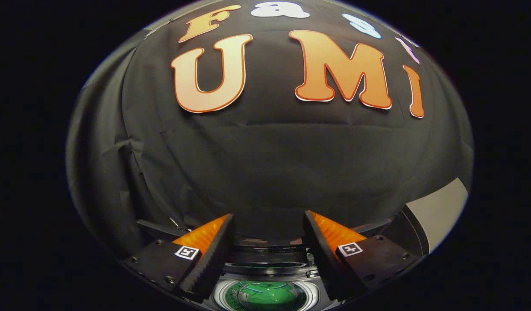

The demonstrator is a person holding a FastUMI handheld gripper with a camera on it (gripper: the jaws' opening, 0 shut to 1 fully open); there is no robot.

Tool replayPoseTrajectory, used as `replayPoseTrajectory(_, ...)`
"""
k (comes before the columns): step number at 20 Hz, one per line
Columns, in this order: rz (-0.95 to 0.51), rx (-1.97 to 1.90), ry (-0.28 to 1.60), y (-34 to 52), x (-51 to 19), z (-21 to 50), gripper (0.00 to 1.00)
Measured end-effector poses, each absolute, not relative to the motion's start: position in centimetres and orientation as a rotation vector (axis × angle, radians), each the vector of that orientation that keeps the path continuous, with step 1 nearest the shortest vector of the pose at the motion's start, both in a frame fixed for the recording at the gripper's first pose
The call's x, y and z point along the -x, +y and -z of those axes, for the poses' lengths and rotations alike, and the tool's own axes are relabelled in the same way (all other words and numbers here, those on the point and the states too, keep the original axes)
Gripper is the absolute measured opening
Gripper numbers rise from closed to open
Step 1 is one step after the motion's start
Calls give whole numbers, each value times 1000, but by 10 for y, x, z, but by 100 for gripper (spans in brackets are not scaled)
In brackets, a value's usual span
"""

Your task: Put the clothes into the washing machine and then close the washing machine lid.

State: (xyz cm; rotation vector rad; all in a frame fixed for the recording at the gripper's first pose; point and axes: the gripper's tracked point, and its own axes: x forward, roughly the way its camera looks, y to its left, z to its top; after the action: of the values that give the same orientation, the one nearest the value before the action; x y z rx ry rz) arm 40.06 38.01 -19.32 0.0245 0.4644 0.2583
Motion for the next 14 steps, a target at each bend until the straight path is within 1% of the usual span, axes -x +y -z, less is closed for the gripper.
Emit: replayPoseTrajectory(14, -255, -28, 375, 365, -327, 198, 100)
